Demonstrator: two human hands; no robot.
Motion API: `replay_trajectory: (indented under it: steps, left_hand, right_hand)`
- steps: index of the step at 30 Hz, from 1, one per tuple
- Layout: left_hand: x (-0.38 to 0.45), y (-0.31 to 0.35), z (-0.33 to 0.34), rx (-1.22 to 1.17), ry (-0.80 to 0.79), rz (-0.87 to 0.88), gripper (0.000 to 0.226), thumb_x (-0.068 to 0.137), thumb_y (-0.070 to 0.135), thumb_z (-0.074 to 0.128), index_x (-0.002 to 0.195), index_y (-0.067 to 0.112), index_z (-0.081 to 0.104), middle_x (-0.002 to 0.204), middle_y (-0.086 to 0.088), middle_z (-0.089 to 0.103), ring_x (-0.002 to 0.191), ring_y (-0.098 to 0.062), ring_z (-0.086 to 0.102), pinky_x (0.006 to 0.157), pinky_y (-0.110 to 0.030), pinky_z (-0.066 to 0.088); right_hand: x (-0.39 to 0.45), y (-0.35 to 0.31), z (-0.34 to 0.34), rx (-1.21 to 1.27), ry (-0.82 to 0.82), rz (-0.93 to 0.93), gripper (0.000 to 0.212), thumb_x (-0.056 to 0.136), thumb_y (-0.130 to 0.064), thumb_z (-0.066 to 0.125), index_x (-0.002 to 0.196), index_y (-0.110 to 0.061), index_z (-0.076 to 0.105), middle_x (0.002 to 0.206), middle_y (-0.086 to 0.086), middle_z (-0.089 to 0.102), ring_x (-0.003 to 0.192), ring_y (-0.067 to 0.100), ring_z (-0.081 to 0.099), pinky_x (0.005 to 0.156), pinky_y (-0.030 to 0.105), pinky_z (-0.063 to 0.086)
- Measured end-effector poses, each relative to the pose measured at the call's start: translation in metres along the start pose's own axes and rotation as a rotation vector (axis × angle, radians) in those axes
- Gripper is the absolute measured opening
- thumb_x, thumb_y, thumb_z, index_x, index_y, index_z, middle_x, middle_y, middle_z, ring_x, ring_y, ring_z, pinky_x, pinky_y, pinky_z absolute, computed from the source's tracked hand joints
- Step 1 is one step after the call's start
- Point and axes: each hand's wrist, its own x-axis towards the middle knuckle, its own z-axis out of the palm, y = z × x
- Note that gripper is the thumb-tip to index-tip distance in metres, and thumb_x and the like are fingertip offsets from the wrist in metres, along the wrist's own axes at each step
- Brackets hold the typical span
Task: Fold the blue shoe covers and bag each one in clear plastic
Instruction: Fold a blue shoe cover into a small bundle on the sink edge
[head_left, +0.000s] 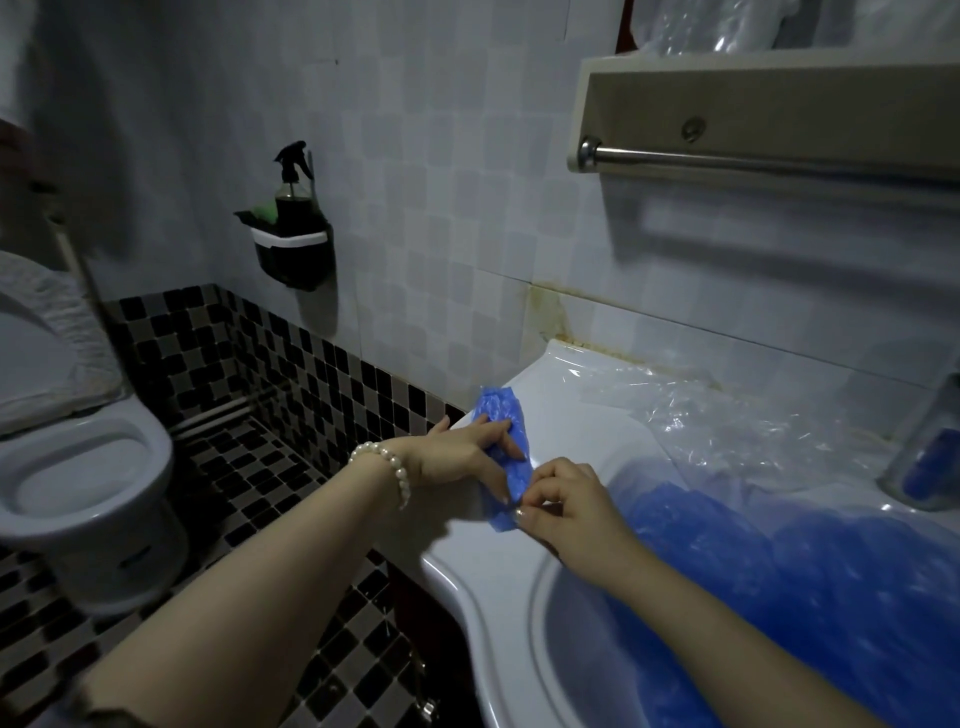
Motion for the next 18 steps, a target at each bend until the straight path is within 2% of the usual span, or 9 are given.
replay_trajectory:
  steps: [3, 5, 8, 10, 12, 14, 15, 18]
  left_hand:
    - [0.002, -0.005, 0.001, 0.1, 0.0, 0.01, 0.054, 0.057, 0.052, 0.069, 0.106, 0.044, 0.048, 0.156, 0.014, 0.015, 0.143, -0.006, -0.001, 0.114, -0.046, -0.014]
    - [0.002, -0.008, 0.001, 0.135, 0.011, 0.02, 0.055, 0.066, 0.048, 0.077, 0.112, 0.045, 0.047, 0.157, 0.013, 0.013, 0.144, -0.007, -0.005, 0.115, -0.045, -0.014]
    - [0.004, -0.011, 0.003, 0.181, 0.042, 0.044, 0.055, 0.07, 0.045, 0.078, 0.114, 0.047, 0.044, 0.156, 0.013, 0.016, 0.144, -0.006, -0.007, 0.115, -0.046, -0.015]
    - [0.004, -0.011, 0.005, 0.183, 0.063, 0.05, 0.055, 0.07, 0.045, 0.078, 0.113, 0.048, 0.044, 0.154, 0.012, 0.021, 0.145, -0.007, -0.006, 0.115, -0.046, -0.015]
    - [0.003, -0.009, 0.005, 0.177, 0.069, 0.045, 0.057, 0.069, 0.043, 0.079, 0.115, 0.046, 0.046, 0.154, 0.011, 0.022, 0.144, -0.006, -0.006, 0.115, -0.045, -0.015]
    - [0.002, -0.007, 0.005, 0.193, 0.068, 0.041, 0.061, 0.068, 0.04, 0.081, 0.119, 0.042, 0.047, 0.155, 0.013, 0.02, 0.144, -0.005, -0.005, 0.115, -0.044, -0.015]
    - [0.002, -0.006, 0.005, 0.208, 0.068, 0.037, 0.064, 0.068, 0.039, 0.081, 0.121, 0.041, 0.047, 0.155, 0.014, 0.017, 0.144, -0.005, -0.005, 0.115, -0.043, -0.016]
    - [0.001, -0.004, 0.006, 0.243, 0.068, 0.036, 0.069, 0.066, 0.039, 0.082, 0.124, 0.039, 0.045, 0.156, 0.015, 0.013, 0.144, -0.004, -0.005, 0.115, -0.043, -0.015]
  right_hand:
    - [0.002, -0.002, -0.001, -0.029, -0.012, 0.051, 0.038, 0.083, -0.012, 0.066, 0.057, -0.035, 0.051, 0.087, -0.016, 0.049, 0.1, 0.012, 0.042, 0.083, 0.016, 0.037]
    - [0.002, -0.001, -0.002, -0.011, -0.013, 0.06, 0.039, 0.083, -0.009, 0.065, 0.056, -0.034, 0.052, 0.086, -0.014, 0.051, 0.097, 0.012, 0.044, 0.082, 0.018, 0.038]
    - [0.003, -0.001, -0.007, 0.053, 0.007, 0.06, 0.039, 0.084, -0.004, 0.061, 0.055, -0.029, 0.054, 0.078, -0.009, 0.054, 0.076, 0.011, 0.053, 0.073, 0.027, 0.043]
    - [0.003, -0.004, -0.01, 0.093, 0.005, 0.054, 0.037, 0.083, -0.001, 0.061, 0.058, -0.028, 0.056, 0.074, -0.007, 0.056, 0.065, 0.005, 0.053, 0.068, 0.025, 0.042]
    - [-0.001, -0.005, -0.013, 0.222, -0.004, 0.034, 0.032, 0.079, 0.005, 0.067, 0.074, -0.027, 0.064, 0.081, -0.005, 0.061, 0.067, -0.001, 0.059, 0.069, 0.018, 0.046]
    - [-0.006, -0.001, -0.017, 0.318, -0.046, -0.016, 0.039, 0.072, 0.01, 0.072, 0.091, -0.024, 0.068, 0.091, -0.003, 0.061, 0.078, -0.002, 0.061, 0.076, 0.016, 0.049]
    - [-0.007, 0.001, -0.018, 0.325, -0.063, -0.033, 0.039, 0.07, 0.01, 0.075, 0.092, -0.022, 0.07, 0.092, -0.003, 0.059, 0.081, -0.001, 0.061, 0.076, 0.016, 0.05]
    - [-0.006, 0.004, -0.019, 0.281, -0.035, -0.042, 0.022, 0.067, 0.003, 0.08, 0.079, -0.015, 0.075, 0.086, 0.0, 0.055, 0.076, 0.0, 0.057, 0.067, 0.011, 0.045]
